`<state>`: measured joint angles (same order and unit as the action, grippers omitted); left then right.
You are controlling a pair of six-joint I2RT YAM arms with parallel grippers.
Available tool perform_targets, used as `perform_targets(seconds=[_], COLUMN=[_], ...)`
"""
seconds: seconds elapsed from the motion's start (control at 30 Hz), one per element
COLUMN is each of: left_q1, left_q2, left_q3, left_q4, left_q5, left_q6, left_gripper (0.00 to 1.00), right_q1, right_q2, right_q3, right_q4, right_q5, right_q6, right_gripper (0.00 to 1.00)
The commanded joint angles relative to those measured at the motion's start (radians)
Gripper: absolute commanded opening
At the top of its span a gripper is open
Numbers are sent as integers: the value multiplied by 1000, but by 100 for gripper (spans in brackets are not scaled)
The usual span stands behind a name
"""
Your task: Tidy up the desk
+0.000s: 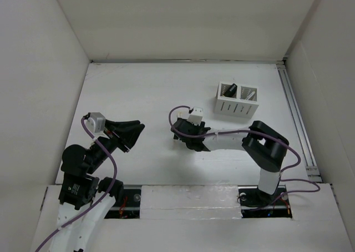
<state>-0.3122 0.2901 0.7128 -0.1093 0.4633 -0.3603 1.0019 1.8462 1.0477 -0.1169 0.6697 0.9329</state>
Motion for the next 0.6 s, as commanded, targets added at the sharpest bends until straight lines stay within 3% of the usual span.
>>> perform_targets(seconds=[0.0,0.17,0.27,0.57], left_q1=[4,4,4,4], left_q2=[9,12,7,4], left_q3=[1,0,1,-1], left_q4=[46,40,49,53], left_q5=[18,15,15,18], left_q6=[-5,-3,-6,-6], left_gripper=[25,25,25,25], right_q1=[-16,-25,-25,16], right_q2=[8,51,54,18], right_q3=[24,67,48,-52], right_q4=[0,-67,-75,-127], right_q5=[-7,47,67,110], right_q6=[-25,-13,10,103], right_gripper=[80,68,66,40])
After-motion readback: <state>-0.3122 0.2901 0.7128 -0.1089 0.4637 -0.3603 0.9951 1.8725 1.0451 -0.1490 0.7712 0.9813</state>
